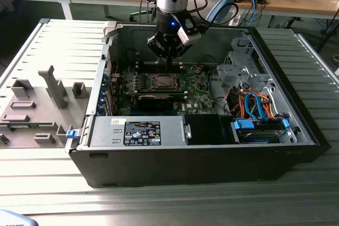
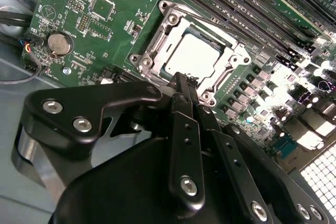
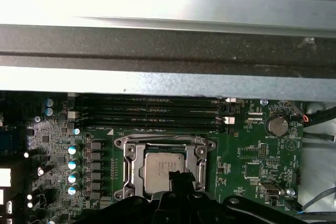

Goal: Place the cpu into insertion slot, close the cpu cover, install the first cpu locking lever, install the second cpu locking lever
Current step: 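Install the second cpu locking lever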

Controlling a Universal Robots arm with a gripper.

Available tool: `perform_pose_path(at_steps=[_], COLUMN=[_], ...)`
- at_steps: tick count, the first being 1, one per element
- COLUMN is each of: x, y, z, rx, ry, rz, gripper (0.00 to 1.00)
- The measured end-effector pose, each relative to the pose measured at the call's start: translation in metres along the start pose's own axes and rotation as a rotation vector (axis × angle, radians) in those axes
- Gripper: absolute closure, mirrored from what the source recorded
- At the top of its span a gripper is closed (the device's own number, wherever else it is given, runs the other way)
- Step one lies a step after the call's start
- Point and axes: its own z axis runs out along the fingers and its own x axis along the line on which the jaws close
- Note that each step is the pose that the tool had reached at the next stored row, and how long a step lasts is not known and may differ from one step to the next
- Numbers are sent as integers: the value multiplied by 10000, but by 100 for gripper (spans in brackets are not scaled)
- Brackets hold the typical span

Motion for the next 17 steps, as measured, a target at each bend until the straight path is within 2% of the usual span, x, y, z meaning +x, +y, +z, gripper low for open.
perform_pose_path(at_steps=[10, 17], x=[0, 5], y=[-10, -123], z=[-2, 6], rx=[2, 0], ry=[1, 0], rz=[-9, -6], gripper=[89, 89])
